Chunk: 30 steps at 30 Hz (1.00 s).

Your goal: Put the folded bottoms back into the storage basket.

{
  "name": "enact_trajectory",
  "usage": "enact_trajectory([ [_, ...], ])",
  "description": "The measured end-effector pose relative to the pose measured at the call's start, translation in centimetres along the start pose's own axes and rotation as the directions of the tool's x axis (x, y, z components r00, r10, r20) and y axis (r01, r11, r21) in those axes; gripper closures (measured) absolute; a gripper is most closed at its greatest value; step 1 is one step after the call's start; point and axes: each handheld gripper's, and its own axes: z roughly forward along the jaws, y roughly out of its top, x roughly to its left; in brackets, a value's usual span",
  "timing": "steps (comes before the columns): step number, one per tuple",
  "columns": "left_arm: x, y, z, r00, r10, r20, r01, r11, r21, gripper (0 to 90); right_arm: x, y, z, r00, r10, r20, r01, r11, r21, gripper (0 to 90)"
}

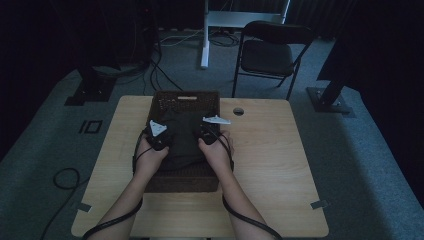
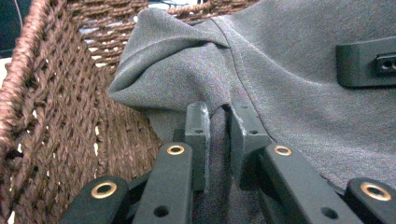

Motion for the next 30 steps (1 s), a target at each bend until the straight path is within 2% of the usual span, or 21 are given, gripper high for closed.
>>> enact_trajectory([
  [5, 0.0, -0.1, 0.1, 1.0000, 0.006, -0.004, -0.005, 0.9999, 0.015, 79.5, 0.1, -0.1, 0.2, 0.9999, -0.012, 0.010, 0.011, 1.000, 0.010, 72.9],
  [10, 0.1, -0.2, 0.3, 1.0000, 0.000, -0.006, 0.000, 0.9996, 0.028, 79.5, 0.2, -0.2, 0.5, 0.9999, -0.016, 0.000, 0.016, 1.000, 0.025, 72.7],
  [17, 0.0, -0.3, 0.5, 0.9997, -0.002, -0.024, 0.004, 0.9986, 0.053, 79.4, 0.4, -0.4, 1.0, 0.9992, -0.031, 0.023, 0.030, 0.998, 0.054, 72.4],
  [27, 0.0, -0.3, 0.5, 0.9991, 0.013, -0.040, -0.011, 0.9993, 0.036, 76.1, 0.5, -0.4, 1.2, 0.9992, -0.020, 0.033, 0.018, 0.997, 0.072, 70.2],
  [28, -0.1, -0.1, 0.4, 0.9992, 0.019, -0.034, -0.018, 0.9995, 0.024, 74.1, 0.6, -0.4, 1.3, 0.9987, -0.035, 0.037, 0.032, 0.995, 0.092, 64.1],
  [30, -0.4, 0.0, 0.4, 0.9995, 0.027, -0.013, -0.027, 0.9990, 0.036, 71.9, 0.7, -0.4, 1.3, 0.9981, -0.046, 0.041, 0.041, 0.994, 0.103, 62.6],
])
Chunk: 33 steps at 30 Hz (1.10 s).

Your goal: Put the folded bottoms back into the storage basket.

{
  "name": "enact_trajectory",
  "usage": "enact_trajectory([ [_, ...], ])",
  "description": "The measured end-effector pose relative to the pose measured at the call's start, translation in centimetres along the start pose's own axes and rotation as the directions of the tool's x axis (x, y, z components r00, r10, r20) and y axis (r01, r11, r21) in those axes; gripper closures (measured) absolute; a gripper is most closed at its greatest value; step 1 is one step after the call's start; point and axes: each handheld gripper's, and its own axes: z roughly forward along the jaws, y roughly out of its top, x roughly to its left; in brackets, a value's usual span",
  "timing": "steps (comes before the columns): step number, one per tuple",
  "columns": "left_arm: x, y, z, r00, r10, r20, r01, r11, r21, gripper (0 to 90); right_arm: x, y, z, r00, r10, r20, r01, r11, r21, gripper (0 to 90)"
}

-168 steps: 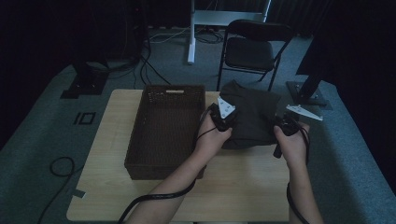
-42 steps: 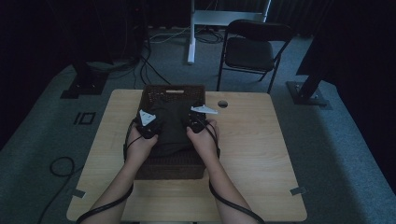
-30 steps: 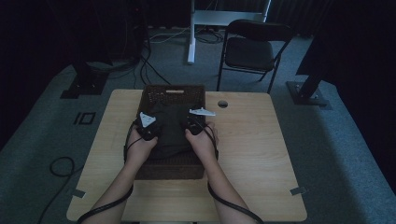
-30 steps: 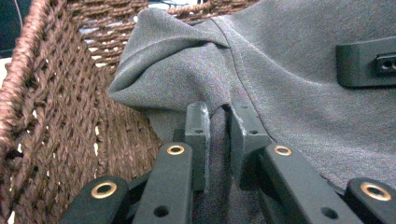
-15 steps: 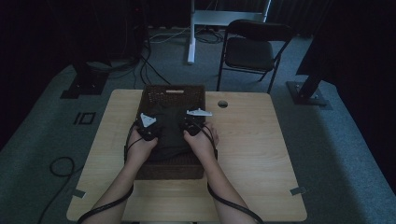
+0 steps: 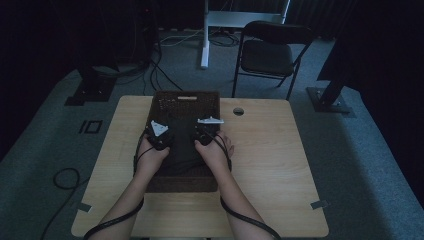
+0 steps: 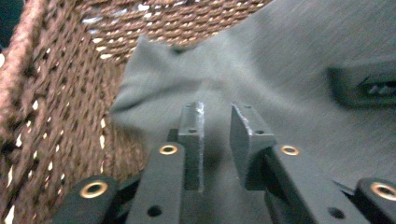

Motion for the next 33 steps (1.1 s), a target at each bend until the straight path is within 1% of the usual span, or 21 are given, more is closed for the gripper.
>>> enact_trajectory([
  [3, -0.3, 0.0, 0.0, 1.0000, 0.001, 0.004, -0.001, 1.0000, -0.006, 70.7, 0.0, 0.1, -0.1, 1.0000, 0.008, 0.003, -0.008, 1.000, -0.006, 60.9],
  [4, -0.3, -0.2, 0.2, 1.0000, -0.005, 0.008, 0.005, 1.0000, -0.001, 70.7, 0.2, 0.0, 0.0, 1.0000, 0.003, -0.002, -0.003, 1.000, -0.003, 49.8],
  [5, -0.3, -0.3, 0.2, 1.0000, -0.007, 0.007, 0.007, 1.0000, 0.002, 70.7, 0.2, 0.0, 0.0, 1.0000, 0.003, -0.002, -0.003, 1.000, -0.003, 49.8],
  [7, -0.2, -0.3, 0.2, 0.9996, -0.020, 0.019, 0.020, 0.9998, 0.007, 68.8, 0.6, 0.0, 0.1, 0.9997, -0.024, 0.006, 0.024, 1.000, 0.010, 42.7],
  [9, -0.2, -0.3, 0.2, 0.9995, -0.023, 0.023, 0.023, 0.9997, 0.005, 65.9, 0.7, 0.0, 0.2, 0.9992, -0.039, 0.006, 0.038, 0.999, 0.012, 39.7],
  [10, -0.2, -0.1, 0.2, 0.9990, -0.033, 0.029, 0.034, 0.9993, -0.017, 57.8, 0.8, 0.0, 0.2, 0.9973, -0.073, 0.010, 0.073, 0.997, 0.019, 36.8],
  [11, -0.2, -0.1, 0.2, 0.9990, -0.033, 0.029, 0.034, 0.9993, -0.017, 50.3, 0.9, 0.1, 0.2, 0.9957, -0.091, 0.017, 0.091, 0.996, 0.020, 35.6],
  [12, -0.2, -0.1, 0.2, 0.9992, -0.030, 0.027, 0.031, 0.9993, -0.023, 50.3, 0.9, 0.1, 0.2, 0.9957, -0.091, 0.017, 0.091, 0.996, 0.020, 35.6],
  [13, -0.3, 0.0, 0.3, 0.9994, -0.024, 0.024, 0.025, 0.9990, -0.037, 34.9, 1.0, 0.2, 0.1, 0.9933, -0.116, 0.009, 0.115, 0.993, 0.011, 27.8],
  [14, -0.3, 0.1, 0.3, 0.9995, -0.016, 0.027, 0.017, 0.9987, -0.048, 34.9, 1.0, 0.2, 0.1, 0.9933, -0.116, 0.009, 0.115, 0.993, 0.011, 27.8],
  [15, -0.4, 0.3, 0.2, 0.9994, -0.021, 0.027, 0.022, 0.9991, -0.036, 31.6, 1.0, 0.3, 0.1, 0.9897, -0.143, 0.010, 0.143, 0.990, 0.004, 26.3],
  [16, -0.4, 0.3, 0.2, 0.9994, -0.021, 0.027, 0.022, 0.9991, -0.036, 25.1, 0.9, 0.6, -0.2, 0.9835, -0.180, 0.020, 0.180, 0.984, -0.002, 25.4],
  [17, -0.5, 0.4, 0.0, 0.9995, -0.014, 0.030, 0.015, 0.9998, -0.013, 24.7, 0.8, 0.8, -0.4, 0.9832, -0.182, 0.010, 0.182, 0.983, -0.017, 21.4],
  [18, -0.5, 0.4, -0.1, 0.9994, -0.015, 0.032, 0.015, 0.9998, -0.011, 24.7, 0.8, 1.0, -0.6, 0.9846, -0.175, 0.012, 0.175, 0.984, -0.026, 18.1],
  [21, -0.4, 0.5, -0.3, 0.9993, -0.020, 0.033, 0.020, 0.9998, -0.006, 22.9, 0.9, 1.2, -0.9, 0.9888, -0.148, 0.020, 0.147, 0.989, 0.021, 17.2],
  [22, -0.3, 0.8, -0.6, 0.9997, -0.006, 0.024, 0.006, 1.0000, -0.001, 19.7, 1.0, 1.2, -0.9, 0.9872, -0.159, 0.001, 0.159, 0.987, 0.018, 17.3],
  [25, 0.0, 1.1, -1.2, 0.9997, -0.006, 0.022, 0.006, 1.0000, -0.005, 19.3, 1.0, 1.3, -1.1, 0.9822, -0.188, -0.008, 0.188, 0.982, 0.005, 17.2],
  [27, 0.1, 1.2, -1.4, 0.9998, -0.003, 0.020, 0.003, 1.0000, 0.003, 18.3, 1.1, 1.5, -1.4, 0.9780, -0.207, -0.022, 0.206, 0.978, -0.033, 13.1],
  [29, 0.6, 1.6, -2.0, 0.9996, -0.021, 0.020, 0.021, 0.9998, -0.006, 18.3, 1.1, 2.0, -2.0, 0.9809, -0.193, -0.023, 0.191, 0.978, -0.079, 13.8],
  [32, 0.8, 1.8, -2.4, 0.9991, -0.033, 0.024, 0.034, 0.9993, -0.015, 18.3, 1.0, 2.8, -2.8, 0.9824, -0.184, -0.028, 0.181, 0.978, -0.101, 13.7],
  [33, 0.9, 2.1, -2.9, 0.9981, -0.050, 0.034, 0.051, 0.9984, -0.022, 18.3, 1.0, 2.9, -3.0, 0.9831, -0.179, -0.036, 0.175, 0.979, -0.103, 13.6],
])
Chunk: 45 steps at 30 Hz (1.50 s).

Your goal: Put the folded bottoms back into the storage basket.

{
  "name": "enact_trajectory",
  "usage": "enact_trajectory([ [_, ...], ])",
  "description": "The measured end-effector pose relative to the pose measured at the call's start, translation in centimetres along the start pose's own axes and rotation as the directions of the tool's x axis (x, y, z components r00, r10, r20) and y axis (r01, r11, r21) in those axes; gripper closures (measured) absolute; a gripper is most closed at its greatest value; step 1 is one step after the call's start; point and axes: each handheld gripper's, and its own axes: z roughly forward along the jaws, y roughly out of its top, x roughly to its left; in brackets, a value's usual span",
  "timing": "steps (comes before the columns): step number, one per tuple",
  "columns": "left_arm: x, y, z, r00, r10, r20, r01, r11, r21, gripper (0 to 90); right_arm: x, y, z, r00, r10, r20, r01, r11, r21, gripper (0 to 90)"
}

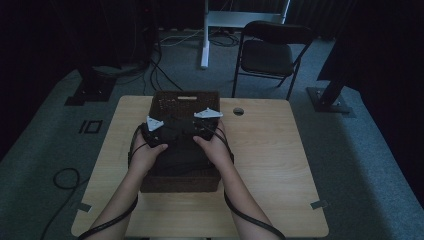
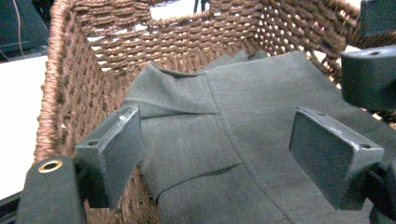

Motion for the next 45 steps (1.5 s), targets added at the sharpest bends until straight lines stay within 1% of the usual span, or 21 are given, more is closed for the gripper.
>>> enact_trajectory([
  [1, 0.0, 0.0, 0.0, 1.0000, 0.000, 0.000, 0.000, 1.0000, 0.000, 18.3, -0.1, 0.1, -0.2, 1.0000, 0.002, -0.005, -0.002, 1.000, 0.000, 13.2],
  [3, 0.0, 0.2, -0.4, 1.0000, -0.005, 0.002, 0.005, 0.9999, -0.015, 18.3, -0.1, 0.3, -0.4, 1.0000, -0.006, 0.002, 0.006, 1.000, -0.005, 13.3],
  [4, 0.0, 0.5, -0.9, 1.0000, -0.006, 0.005, 0.006, 0.9997, -0.022, 18.3, -0.4, 0.5, -0.9, 0.9994, -0.032, 0.011, 0.032, 0.999, -0.011, 12.9],
  [6, -0.1, 0.7, -1.1, 0.9999, -0.007, 0.008, 0.007, 0.9996, -0.028, 18.3, -0.6, 0.6, -1.3, 0.9986, -0.048, 0.021, 0.048, 0.999, -0.010, 12.9],
  [8, -0.1, 1.0, -1.6, 0.9999, -0.004, 0.011, 0.004, 0.9992, -0.040, 18.3, -0.8, 0.7, -1.7, 0.9991, -0.042, 0.010, 0.042, 0.999, -0.016, 12.7],
  [12, -0.1, 1.5, -2.6, 0.9998, -0.008, 0.017, 0.009, 0.9981, -0.061, 18.2, -1.5, 0.8, -2.4, 0.9979, -0.052, 0.038, 0.052, 0.999, -0.010, 12.6],
  [14, 0.0, 1.6, -2.9, 0.9998, -0.010, 0.020, 0.011, 0.9975, -0.069, 18.3, -1.9, 0.9, -2.8, 0.9978, -0.039, 0.053, 0.040, 0.999, -0.027, 12.7],
  [15, 0.0, 1.8, -3.4, 0.9997, -0.012, 0.022, 0.014, 0.9967, -0.080, 18.2, -2.1, 0.9, -3.0, 0.9976, -0.040, 0.057, 0.042, 0.999, -0.032, 12.6],
  [19, 0.1, 2.1, -4.1, 0.9995, -0.006, 0.030, 0.009, 0.9954, -0.095, 17.2, -2.5, 1.1, -3.6, 0.9975, -0.033, 0.063, 0.036, 0.998, -0.044, 12.6],
  [20, 0.1, 2.1, -4.3, 0.9992, -0.001, 0.041, 0.005, 0.9946, -0.104, 17.2, -2.6, 1.1, -3.7, 0.9977, -0.034, 0.059, 0.036, 0.998, -0.042, 12.6],
  [22, 0.2, 2.2, -4.6, 0.9984, -0.014, 0.054, 0.020, 0.9934, -0.113, 17.2, -2.7, 1.1, -4.1, 0.9975, -0.041, 0.057, 0.044, 0.998, -0.040, 12.6],
  [26, 0.3, 2.1, -5.1, 0.9979, 0.004, 0.065, 0.004, 0.9936, -0.113, 17.2, -3.0, 1.0, -4.6, 0.9970, -0.052, 0.057, 0.054, 0.998, -0.036, 12.6],
  [28, 0.4, 2.0, -5.4, 0.9974, -0.010, 0.072, 0.018, 0.9925, -0.120, 17.2, -3.1, 0.9, -4.9, 0.9967, -0.057, 0.058, 0.059, 0.998, -0.038, 12.5],
  [29, 0.5, 2.0, -5.5, 0.9974, -0.011, 0.072, 0.020, 0.9924, -0.121, 17.2, -3.3, 0.9, -5.0, 0.9970, -0.049, 0.060, 0.051, 0.998, -0.039, 12.5],
  [32, 0.6, 1.9, -5.9, 0.9975, -0.008, 0.071, 0.017, 0.9918, -0.127, 17.2, -3.5, 0.9, -5.3, 0.9961, -0.056, 0.068, 0.058, 0.998, -0.039, 12.6],
  [35, 1.0, 1.7, -6.4, 0.9971, -0.002, 0.076, 0.012, 0.9913, -0.131, 17.1, -4.0, 0.7, -5.9, 0.9952, -0.054, 0.082, 0.057, 0.997, -0.043, 12.5],
  [37, 1.2, 1.6, -6.7, 0.9975, 0.002, 0.071, 0.007, 0.9910, -0.134, 17.1, -4.2, 0.5, -6.2, 0.9950, -0.050, 0.087, 0.054, 0.998, -0.045, 12.5],
  [39, 1.6, 1.3, -6.9, 0.9985, 0.004, 0.054, 0.003, 0.9908, -0.135, 17.1, -4.6, 0.3, -6.5, 0.9945, -0.056, 0.089, 0.060, 0.997, -0.042, 12.5],
  [41, 1.7, 1.2, -7.0, 0.9985, 0.006, 0.054, 0.001, 0.9906, -0.137, 17.2, -4.8, 0.1, -6.7, 0.9941, -0.050, 0.096, 0.055, 0.998, -0.044, 12.5],
  [42, 2.0, 0.9, -7.2, 0.9982, -0.003, 0.059, 0.012, 0.9893, -0.145, 17.2, -5.0, -0.1, -6.9, 0.9937, -0.055, 0.098, 0.059, 0.997, -0.042, 12.5],
  [45, 2.4, 0.5, -7.6, 0.9987, -0.007, 0.050, 0.015, 0.9881, -0.153, 17.2, -5.6, -0.5, -7.3, 0.9929, -0.049, 0.109, 0.054, 0.997, -0.047, 12.5],
])
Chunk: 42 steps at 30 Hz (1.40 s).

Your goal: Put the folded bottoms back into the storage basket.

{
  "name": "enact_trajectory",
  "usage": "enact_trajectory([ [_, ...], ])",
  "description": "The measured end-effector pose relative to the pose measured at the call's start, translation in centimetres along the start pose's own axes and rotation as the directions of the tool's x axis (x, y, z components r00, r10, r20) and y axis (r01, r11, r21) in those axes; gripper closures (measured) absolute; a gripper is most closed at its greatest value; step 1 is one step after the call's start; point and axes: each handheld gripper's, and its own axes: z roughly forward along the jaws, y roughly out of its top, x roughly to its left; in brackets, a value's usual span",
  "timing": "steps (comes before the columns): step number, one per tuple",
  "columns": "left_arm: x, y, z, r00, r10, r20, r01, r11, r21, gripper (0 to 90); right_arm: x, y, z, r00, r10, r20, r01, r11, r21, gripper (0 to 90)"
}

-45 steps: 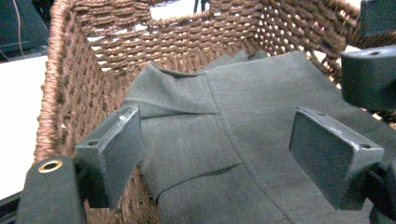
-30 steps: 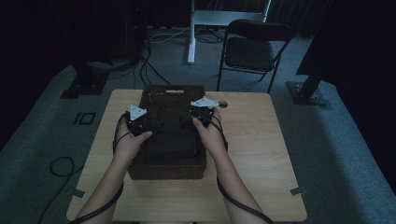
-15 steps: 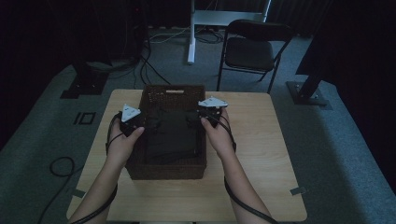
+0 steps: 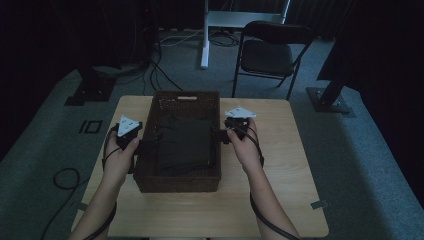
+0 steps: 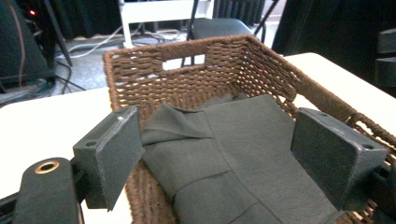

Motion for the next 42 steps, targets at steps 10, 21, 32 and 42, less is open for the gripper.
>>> enact_trajectory([
  [10, 1.8, -1.4, -1.3, 0.9985, -0.028, -0.046, 0.027, 0.9996, -0.005, 17.2, -1.7, -1.9, -0.9, 0.9988, 0.020, 0.046, -0.020, 1.000, 0.018, 12.6],
  [21, 4.6, -3.8, -2.7, 0.9853, -0.064, -0.159, 0.061, 0.9979, -0.021, 17.2, -4.3, -4.9, -2.2, 0.9957, 0.042, 0.083, -0.045, 0.998, 0.037, 12.6],
  [32, 6.3, -6.7, -3.3, 0.9738, -0.106, -0.202, 0.110, 0.9939, 0.009, 17.2, -6.5, -8.0, -3.3, 0.9893, 0.062, 0.132, -0.070, 0.996, 0.058, 12.6],
  [42, 7.3, -9.4, -3.9, 0.9637, -0.114, -0.241, 0.127, 0.9913, 0.036, 17.2, -8.1, -11.4, -3.7, 0.9820, 0.095, 0.163, -0.111, 0.989, 0.095, 13.2],
])
